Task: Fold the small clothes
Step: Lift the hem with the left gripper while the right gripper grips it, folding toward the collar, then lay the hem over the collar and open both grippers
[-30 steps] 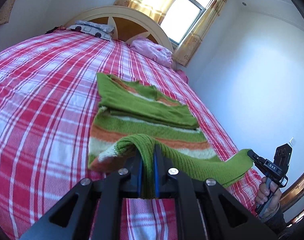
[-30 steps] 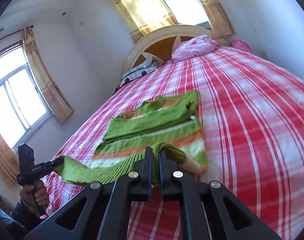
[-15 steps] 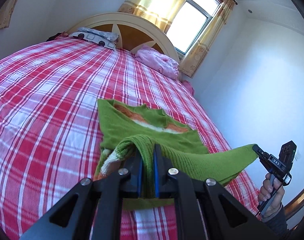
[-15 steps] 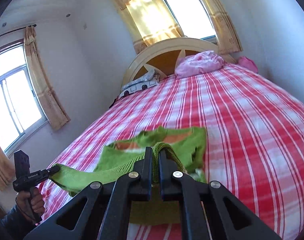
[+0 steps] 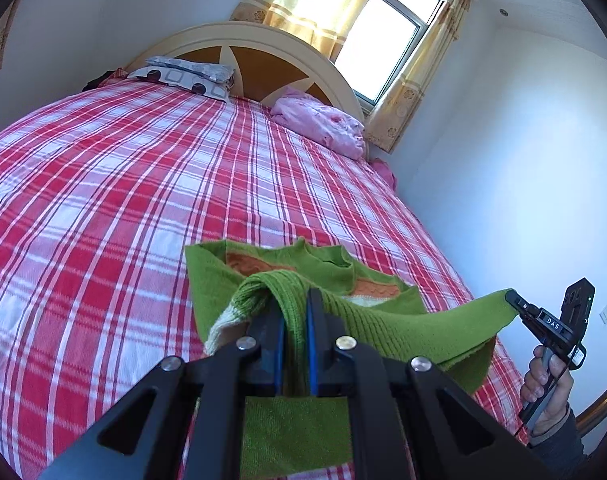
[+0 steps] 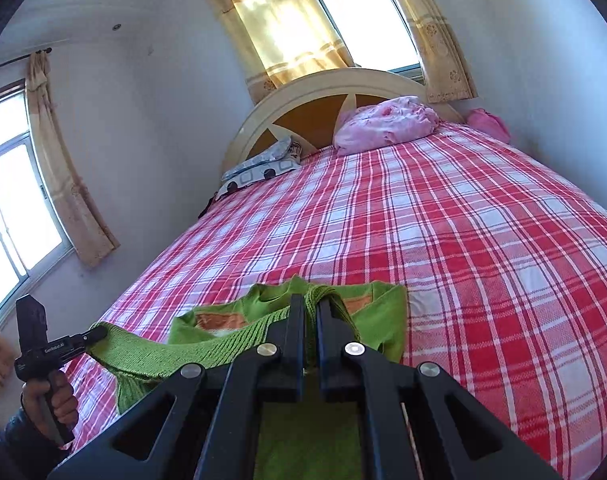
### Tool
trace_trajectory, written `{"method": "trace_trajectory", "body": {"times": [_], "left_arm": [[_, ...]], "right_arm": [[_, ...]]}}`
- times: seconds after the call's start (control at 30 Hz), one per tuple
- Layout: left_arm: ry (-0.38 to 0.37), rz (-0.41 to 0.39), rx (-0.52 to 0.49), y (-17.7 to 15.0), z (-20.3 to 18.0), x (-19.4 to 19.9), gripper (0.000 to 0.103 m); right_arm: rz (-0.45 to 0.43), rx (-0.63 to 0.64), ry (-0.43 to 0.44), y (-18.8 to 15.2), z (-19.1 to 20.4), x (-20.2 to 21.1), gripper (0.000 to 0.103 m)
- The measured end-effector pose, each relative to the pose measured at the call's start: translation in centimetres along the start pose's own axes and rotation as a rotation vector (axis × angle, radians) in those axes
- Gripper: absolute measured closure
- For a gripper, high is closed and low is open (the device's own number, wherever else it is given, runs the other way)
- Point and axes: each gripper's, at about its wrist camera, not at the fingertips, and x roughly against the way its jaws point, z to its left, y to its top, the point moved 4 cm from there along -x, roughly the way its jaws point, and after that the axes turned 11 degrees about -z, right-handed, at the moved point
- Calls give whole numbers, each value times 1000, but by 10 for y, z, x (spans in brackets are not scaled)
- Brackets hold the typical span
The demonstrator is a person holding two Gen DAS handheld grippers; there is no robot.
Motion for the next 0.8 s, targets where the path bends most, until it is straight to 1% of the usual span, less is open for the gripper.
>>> {"method": "trace_trajectory", "body": {"times": [0.17, 0.37, 0.43, 0.57, 0.6, 0.67, 0.7, 0.77, 0.8], "left_arm": [[20, 32, -11, 3, 8, -37, 93], [60, 88, -7, -6, 27, -79, 93], [72, 102, 2, -9, 33, -89, 93], [100, 121, 4, -15, 42, -107, 93], [107, 123, 4, -16, 44, -110, 92], [134, 127, 16, -16, 49, -118, 86], [142, 125, 22, -16, 51, -120, 86], [150, 121, 27, -16, 55, -123, 84], [147, 117, 34, -16, 56, -121, 81]], "right_arm": [[35, -38, -35, 3, -19, -39, 99], [133, -80, -100, -12, -46, -96, 99], [167, -77, -111, -18, -51, -112, 99], [207, -34, -142, -27, -56, -141, 99], [213, -27, -148, -29, -57, -147, 99], [238, -21, -158, -32, -60, -162, 98], [245, -19, -166, -33, -61, -166, 98], [301, -8, -182, -39, -61, -183, 97], [312, 2, -197, -41, -62, -189, 95]]}}
